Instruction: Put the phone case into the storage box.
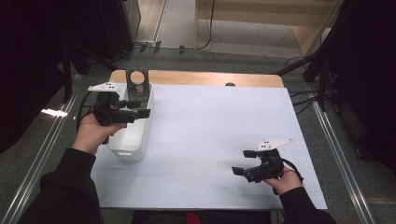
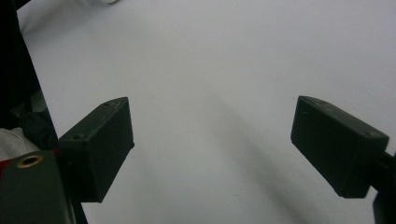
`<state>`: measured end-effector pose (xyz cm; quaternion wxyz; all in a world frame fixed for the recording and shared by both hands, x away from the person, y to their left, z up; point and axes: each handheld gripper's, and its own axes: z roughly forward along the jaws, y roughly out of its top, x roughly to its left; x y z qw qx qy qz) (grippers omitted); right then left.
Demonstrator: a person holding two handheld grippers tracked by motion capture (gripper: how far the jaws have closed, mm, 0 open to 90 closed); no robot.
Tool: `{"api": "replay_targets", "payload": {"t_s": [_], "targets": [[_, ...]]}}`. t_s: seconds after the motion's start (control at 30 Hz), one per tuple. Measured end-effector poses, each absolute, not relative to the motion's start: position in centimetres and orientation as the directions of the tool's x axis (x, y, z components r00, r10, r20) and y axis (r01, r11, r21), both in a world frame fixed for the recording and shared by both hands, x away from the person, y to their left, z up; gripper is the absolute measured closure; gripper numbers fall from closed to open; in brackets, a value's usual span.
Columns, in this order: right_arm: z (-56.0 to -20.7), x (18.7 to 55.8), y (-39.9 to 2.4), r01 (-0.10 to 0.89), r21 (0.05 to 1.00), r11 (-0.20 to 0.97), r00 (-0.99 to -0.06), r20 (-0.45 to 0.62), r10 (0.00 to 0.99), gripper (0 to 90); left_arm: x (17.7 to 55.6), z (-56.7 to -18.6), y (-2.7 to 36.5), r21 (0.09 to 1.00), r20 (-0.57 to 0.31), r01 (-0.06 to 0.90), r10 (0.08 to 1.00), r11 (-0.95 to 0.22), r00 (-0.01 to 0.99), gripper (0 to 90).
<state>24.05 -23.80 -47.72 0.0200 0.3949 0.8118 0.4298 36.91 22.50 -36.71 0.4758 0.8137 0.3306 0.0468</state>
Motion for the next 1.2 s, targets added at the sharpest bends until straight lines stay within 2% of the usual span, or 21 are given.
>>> {"api": "replay_targets", "payload": {"t_s": [1.2], "targets": [[-47.8,24.0,-23.7,0.621,0.714,0.324,-0.690,0.302,0.658,12.2,30.8,-40.2,21.3,0.824,-0.170,0.397,0.492,-0.405,0.854,34.0]]}}
